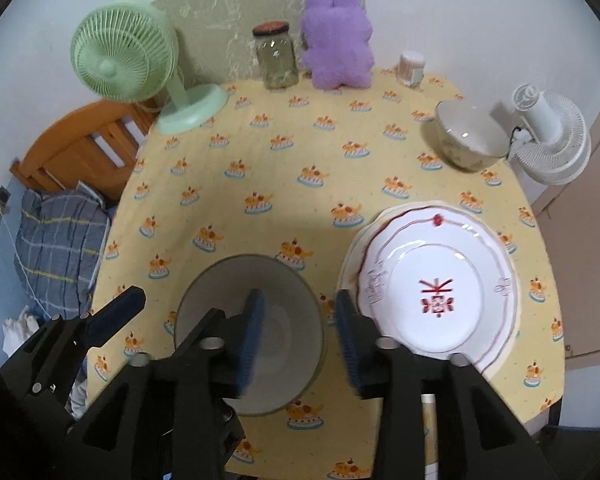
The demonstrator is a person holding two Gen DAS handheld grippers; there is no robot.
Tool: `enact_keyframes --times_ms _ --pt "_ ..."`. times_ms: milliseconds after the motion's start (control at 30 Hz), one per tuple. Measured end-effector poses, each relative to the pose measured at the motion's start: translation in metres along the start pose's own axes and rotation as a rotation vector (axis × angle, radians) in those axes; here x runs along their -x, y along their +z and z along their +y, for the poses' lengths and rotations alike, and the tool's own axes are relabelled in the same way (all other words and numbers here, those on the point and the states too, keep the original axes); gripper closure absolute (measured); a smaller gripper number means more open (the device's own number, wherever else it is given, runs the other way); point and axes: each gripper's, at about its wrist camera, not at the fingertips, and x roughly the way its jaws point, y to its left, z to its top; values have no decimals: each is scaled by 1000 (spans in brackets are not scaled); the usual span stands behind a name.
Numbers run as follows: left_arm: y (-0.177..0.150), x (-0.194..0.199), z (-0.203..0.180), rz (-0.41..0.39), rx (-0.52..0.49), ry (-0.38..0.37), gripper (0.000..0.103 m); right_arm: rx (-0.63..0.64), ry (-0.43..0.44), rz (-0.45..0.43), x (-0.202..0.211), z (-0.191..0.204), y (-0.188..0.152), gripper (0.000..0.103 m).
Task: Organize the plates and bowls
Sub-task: 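Lower the bowls onto the tablecloth beside the plate stack, then open both tools and move them to the grey bowl by the white fan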
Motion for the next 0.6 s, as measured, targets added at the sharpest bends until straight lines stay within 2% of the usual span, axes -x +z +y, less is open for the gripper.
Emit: enact_keyframes --times_ms 167,300,433,500,533,600 --pt "12 15 -17 -44 2 8 39 -2 -29 -60 21 -18 7 38" --pt "22 19 -33 -86 11 11 38 9 -12 -119 30 -36 13 37" --pt "35 18 -52 -112 29 -7 32 47 20 -180 35 -54 25 35" --pt "41 17 -64 -124 26 -3 26 77 34 -192 35 -60 32 26" --pt "44 17 -71 -137 23 2 22 87 40 -196 35 -64 35 24" --pt "52 15 -84 -150 25 12 20 82 40 -209 34 -78 43 22"
